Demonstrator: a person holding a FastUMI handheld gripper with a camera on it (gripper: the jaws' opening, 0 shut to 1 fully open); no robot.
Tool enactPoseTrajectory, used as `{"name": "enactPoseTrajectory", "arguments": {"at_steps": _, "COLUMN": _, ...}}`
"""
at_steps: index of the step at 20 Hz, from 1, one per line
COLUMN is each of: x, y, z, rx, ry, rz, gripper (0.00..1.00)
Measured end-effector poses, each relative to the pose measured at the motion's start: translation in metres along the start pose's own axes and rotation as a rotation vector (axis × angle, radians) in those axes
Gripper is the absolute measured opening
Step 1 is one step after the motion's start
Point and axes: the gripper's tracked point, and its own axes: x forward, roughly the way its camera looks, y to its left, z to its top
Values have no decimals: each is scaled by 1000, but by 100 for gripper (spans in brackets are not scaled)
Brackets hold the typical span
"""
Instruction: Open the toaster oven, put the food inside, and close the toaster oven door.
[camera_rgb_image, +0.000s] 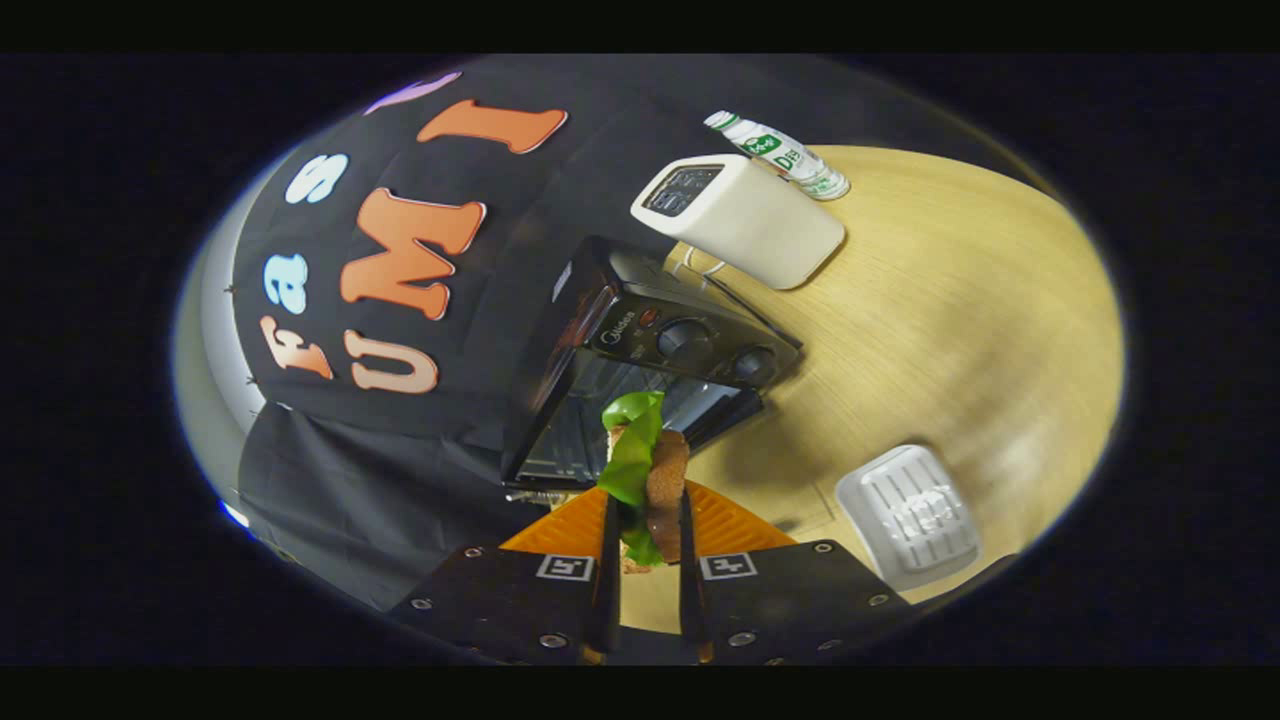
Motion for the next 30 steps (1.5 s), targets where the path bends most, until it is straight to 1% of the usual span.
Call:
{"name": "enactPoseTrajectory", "arguments": {"at_steps": 6, "x": 70, "y": 22, "z": -4, "rx": 135, "ry": -74, "rz": 38, "gripper": 24}}
{"name": "enactPoseTrajectory", "arguments": {"at_steps": 8, "x": 91, "y": 21, "z": 1, "rx": 158, "ry": -109, "rz": 21, "gripper": 24}}
{"name": "enactPoseTrajectory", "arguments": {"at_steps": 10, "x": 109, "y": 25, "z": 5, "rx": 186, "ry": -149, "rz": 25, "gripper": 24}}
{"name": "enactPoseTrajectory", "arguments": {"at_steps": 13, "x": 127, "y": 34, "z": 11, "rx": 212, "ry": -229, "rz": 42, "gripper": 24}}
{"name": "enactPoseTrajectory", "arguments": {"at_steps": 19, "x": 156, "y": 39, "z": 4, "rx": 298, "ry": -293, "rz": 32, "gripper": 25}}
{"name": "enactPoseTrajectory", "arguments": {"at_steps": 21, "x": 157, "y": 40, "z": 1, "rx": 303, "ry": -303, "rz": 27, "gripper": 33}}
{"name": "enactPoseTrajectory", "arguments": {"at_steps": 22, "x": 157, "y": 38, "z": 1, "rx": 310, "ry": -306, "rz": 14, "gripper": 39}}
{"name": "enactPoseTrajectory", "arguments": {"at_steps": 23, "x": 156, "y": 34, "z": -5, "rx": 317, "ry": -306, "rz": -10, "gripper": 42}}
{"name": "enactPoseTrajectory", "arguments": {"at_steps": 24, "x": 153, "y": 30, "z": -9, "rx": 323, "ry": -314, "rz": -35, "gripper": 56}}
{"name": "enactPoseTrajectory", "arguments": {"at_steps": 25, "x": 150, "y": 26, "z": -11, "rx": 323, "ry": -325, "rz": -61, "gripper": 64}}
{"name": "enactPoseTrajectory", "arguments": {"at_steps": 26, "x": 146, "y": 23, "z": -13, "rx": 321, "ry": -339, "rz": -82, "gripper": 80}}
{"name": "enactPoseTrajectory", "arguments": {"at_steps": 27, "x": 145, "y": 21, "z": -15, "rx": 310, "ry": -341, "rz": -98, "gripper": 87}}
{"name": "enactPoseTrajectory", "arguments": {"at_steps": 28, "x": 143, "y": 21, "z": -19, "rx": 302, "ry": -336, "rz": -98, "gripper": 96}}
{"name": "enactPoseTrajectory", "arguments": {"at_steps": 30, "x": 136, "y": 23, "z": -26, "rx": 296, "ry": -308, "rz": -105, "gripper": 97}}
